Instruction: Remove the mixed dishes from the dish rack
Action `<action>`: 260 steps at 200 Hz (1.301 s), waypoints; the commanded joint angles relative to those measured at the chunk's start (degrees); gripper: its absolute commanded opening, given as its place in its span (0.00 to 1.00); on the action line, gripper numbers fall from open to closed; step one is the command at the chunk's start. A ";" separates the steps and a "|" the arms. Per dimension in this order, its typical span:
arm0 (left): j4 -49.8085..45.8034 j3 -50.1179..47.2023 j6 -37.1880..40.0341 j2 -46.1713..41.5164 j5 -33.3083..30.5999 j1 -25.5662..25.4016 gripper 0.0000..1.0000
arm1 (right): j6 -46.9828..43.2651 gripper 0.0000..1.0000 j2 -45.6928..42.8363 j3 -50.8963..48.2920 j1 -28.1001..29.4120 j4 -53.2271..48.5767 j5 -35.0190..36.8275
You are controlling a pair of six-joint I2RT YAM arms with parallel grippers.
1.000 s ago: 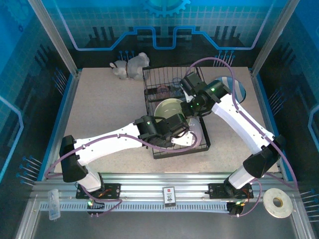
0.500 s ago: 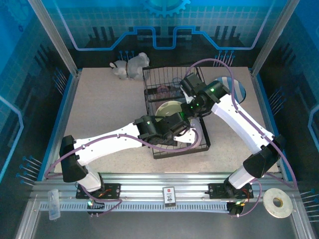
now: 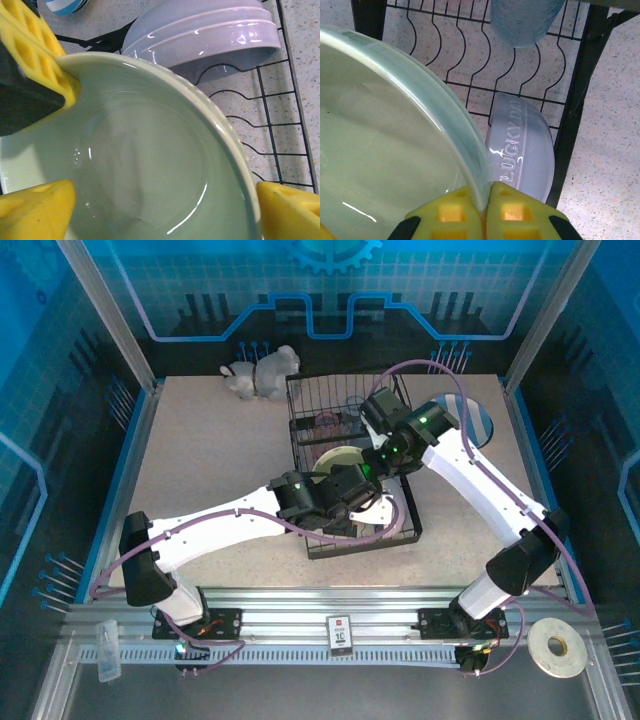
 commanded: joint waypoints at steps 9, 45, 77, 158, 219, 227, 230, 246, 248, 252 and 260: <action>3.23 0.08 -1.55 -0.51 -0.20 0.93 0.98 | -0.76 0.00 0.99 2.66 -0.76 0.49 -4.56; 2.42 -0.64 -2.93 -1.20 1.76 1.28 0.99 | -1.02 0.00 1.89 3.53 -1.38 0.79 -5.08; 1.54 -1.06 -5.18 -2.43 5.04 1.50 0.99 | -1.20 0.00 2.42 3.91 -1.95 1.01 -5.52; 2.87 -2.78 -12.90 -9.12 12.73 1.65 0.99 | -1.29 0.00 1.86 3.83 -2.61 1.09 -5.81; 11.86 -4.82 -28.65 -19.15 18.01 5.27 0.99 | -0.19 0.00 -3.02 1.06 -4.85 2.25 -9.39; 13.07 -5.35 -30.84 -20.52 18.14 6.11 0.99 | 0.05 0.00 -3.94 0.91 -5.41 2.20 -10.09; 13.48 -5.65 -31.69 -21.01 18.21 6.46 0.99 | 0.13 0.00 -4.25 0.84 -5.82 2.20 -10.42; 15.82 -7.47 -36.24 -23.88 19.65 9.05 0.99 | 0.64 0.00 -6.15 0.77 -7.39 2.29 -12.38; 16.18 -7.73 -36.86 -24.22 19.97 9.47 0.99 | 0.75 0.00 -6.42 0.84 -7.50 2.24 -12.49; 16.77 -8.26 -38.21 -24.92 20.64 10.38 0.99 | 0.75 0.00 -6.89 0.90 -7.99 2.20 -12.77; 17.73 -9.26 -40.93 -26.27 21.92 12.38 0.99 | 0.93 0.00 -7.87 1.17 -8.63 1.76 -12.90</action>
